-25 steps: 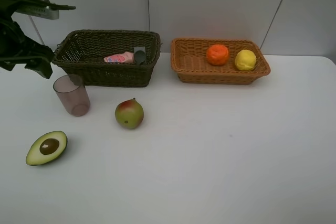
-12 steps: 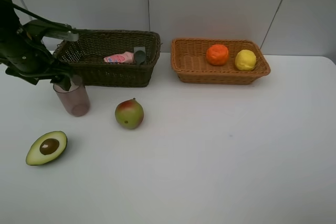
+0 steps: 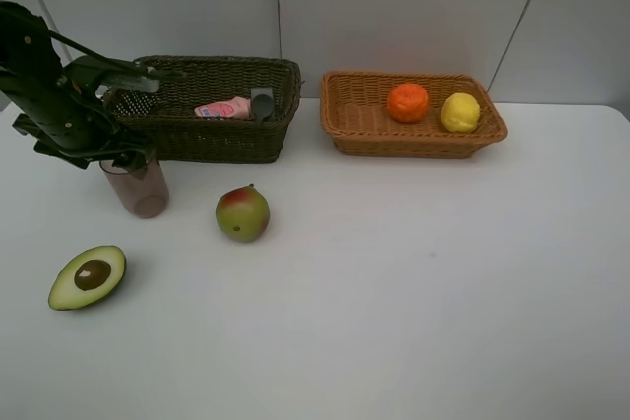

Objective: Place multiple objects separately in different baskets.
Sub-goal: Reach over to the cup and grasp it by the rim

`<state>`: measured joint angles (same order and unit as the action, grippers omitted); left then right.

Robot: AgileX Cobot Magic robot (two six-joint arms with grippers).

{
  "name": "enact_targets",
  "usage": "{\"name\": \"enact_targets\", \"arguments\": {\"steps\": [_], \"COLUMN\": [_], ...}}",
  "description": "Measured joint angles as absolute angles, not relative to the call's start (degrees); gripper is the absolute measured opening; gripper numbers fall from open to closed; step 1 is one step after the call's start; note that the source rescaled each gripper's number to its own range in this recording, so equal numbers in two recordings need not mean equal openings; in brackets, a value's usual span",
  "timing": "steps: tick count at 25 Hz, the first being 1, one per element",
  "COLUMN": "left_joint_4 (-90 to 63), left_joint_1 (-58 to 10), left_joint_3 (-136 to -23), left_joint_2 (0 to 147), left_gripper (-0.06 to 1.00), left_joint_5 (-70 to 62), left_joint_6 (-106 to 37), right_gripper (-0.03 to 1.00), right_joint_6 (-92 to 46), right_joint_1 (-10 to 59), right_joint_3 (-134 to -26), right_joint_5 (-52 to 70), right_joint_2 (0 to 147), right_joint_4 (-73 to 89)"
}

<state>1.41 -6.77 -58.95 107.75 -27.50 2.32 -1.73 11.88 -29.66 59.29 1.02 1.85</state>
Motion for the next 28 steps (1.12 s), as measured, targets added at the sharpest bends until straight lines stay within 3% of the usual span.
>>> {"name": "enact_targets", "arguments": {"steps": [6,9,12,15,18,28], "left_joint_4": [1.3,1.3,1.3,1.2,0.9,0.9], "left_joint_1": [-6.8,-6.8,-6.8,-6.8,-6.8,-6.8], "left_joint_3": [-58.9,-58.9,-58.9,-58.9,-58.9,-59.0], "left_joint_2": [108.6,108.6,108.6,108.6,108.6,108.6], "left_gripper": [0.99,0.90,0.66,0.31,0.03,0.00], "left_joint_5": [-27.0,-27.0,-27.0,-26.8,-25.4,-24.4], "left_joint_6": [2.3,2.3,2.4,2.4,2.5,2.4], "right_gripper": [1.00,1.00,1.00,1.00,1.00,1.00], "right_joint_6": [-1.7,-1.7,-1.7,-1.7,-1.7,-1.7], "right_joint_1": [11.9,11.9,11.9,11.9,11.9,11.9], "right_joint_3": [-29.7,-29.7,-29.7,-29.7,-29.7,-29.7], "right_joint_5": [59.3,59.3,59.3,59.3,59.3,59.3], "right_joint_2": [1.0,1.0,1.0,1.0,1.0,1.0], "right_joint_4": [1.9,1.9,1.9,1.9,1.9,1.9]}}
